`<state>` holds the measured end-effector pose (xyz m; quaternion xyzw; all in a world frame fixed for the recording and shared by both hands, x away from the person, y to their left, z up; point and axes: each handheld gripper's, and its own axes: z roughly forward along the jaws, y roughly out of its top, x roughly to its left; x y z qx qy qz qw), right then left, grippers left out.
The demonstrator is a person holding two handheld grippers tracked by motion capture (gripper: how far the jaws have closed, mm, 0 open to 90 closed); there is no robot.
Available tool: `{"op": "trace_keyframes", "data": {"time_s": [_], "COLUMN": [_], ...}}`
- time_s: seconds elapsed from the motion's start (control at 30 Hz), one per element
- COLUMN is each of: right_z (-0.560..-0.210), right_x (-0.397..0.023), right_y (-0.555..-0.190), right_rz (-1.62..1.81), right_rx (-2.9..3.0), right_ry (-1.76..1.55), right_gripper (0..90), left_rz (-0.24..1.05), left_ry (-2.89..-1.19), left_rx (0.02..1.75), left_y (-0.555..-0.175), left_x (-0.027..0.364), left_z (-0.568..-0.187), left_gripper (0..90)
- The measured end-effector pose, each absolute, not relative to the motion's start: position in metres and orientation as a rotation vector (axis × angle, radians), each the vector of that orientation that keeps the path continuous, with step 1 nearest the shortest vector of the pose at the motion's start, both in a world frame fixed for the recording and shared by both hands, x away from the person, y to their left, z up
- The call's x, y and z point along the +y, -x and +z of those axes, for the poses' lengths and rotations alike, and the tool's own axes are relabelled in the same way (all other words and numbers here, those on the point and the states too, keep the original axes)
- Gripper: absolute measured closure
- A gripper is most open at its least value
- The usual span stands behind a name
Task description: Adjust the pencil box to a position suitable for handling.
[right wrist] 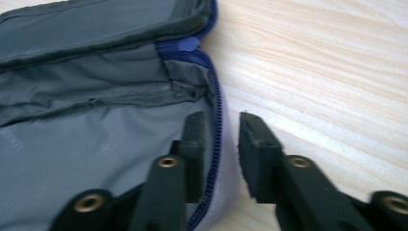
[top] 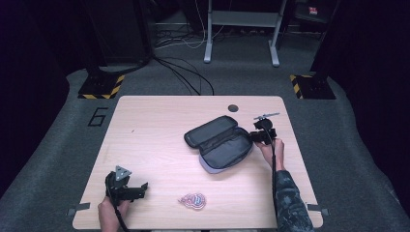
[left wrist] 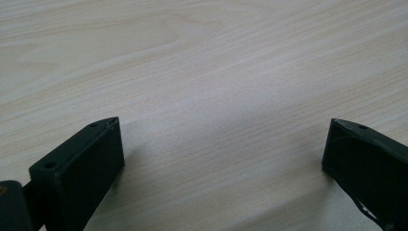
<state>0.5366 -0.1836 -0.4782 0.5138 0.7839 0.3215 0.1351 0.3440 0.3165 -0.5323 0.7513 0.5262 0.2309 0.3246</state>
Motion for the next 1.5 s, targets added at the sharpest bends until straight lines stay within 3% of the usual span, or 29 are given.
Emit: {"op": "trace_keyframes", "data": {"time_s": [0.03,0.3,1.03,1.5], "right_z": [-0.481,-0.48,-0.482,-0.487], "right_x": [-0.185,-0.189,-0.182,-0.158], "right_y": [-0.537,-0.53,-0.48,-0.464], "right_rz": [0.936,0.958,1.129,1.189], "right_rx": [2.264,2.243,2.286,2.323], "right_ry": [-1.521,-1.604,-1.606,-1.583], "right_gripper": [83.9,84.4,64.9,60.8], "left_rz": [0.604,0.604,0.609,0.602], "left_ry": [-1.976,-1.988,-1.971,-1.975], "left_rx": [1.381,1.375,1.378,1.381], "left_y": [-0.344,-0.344,-0.344,-0.344], "left_x": [0.317,0.317,0.317,0.317], "left_z": [-0.532,-0.532,-0.532,-0.532], "left_gripper": [0.7,0.7,0.8,0.7]}}
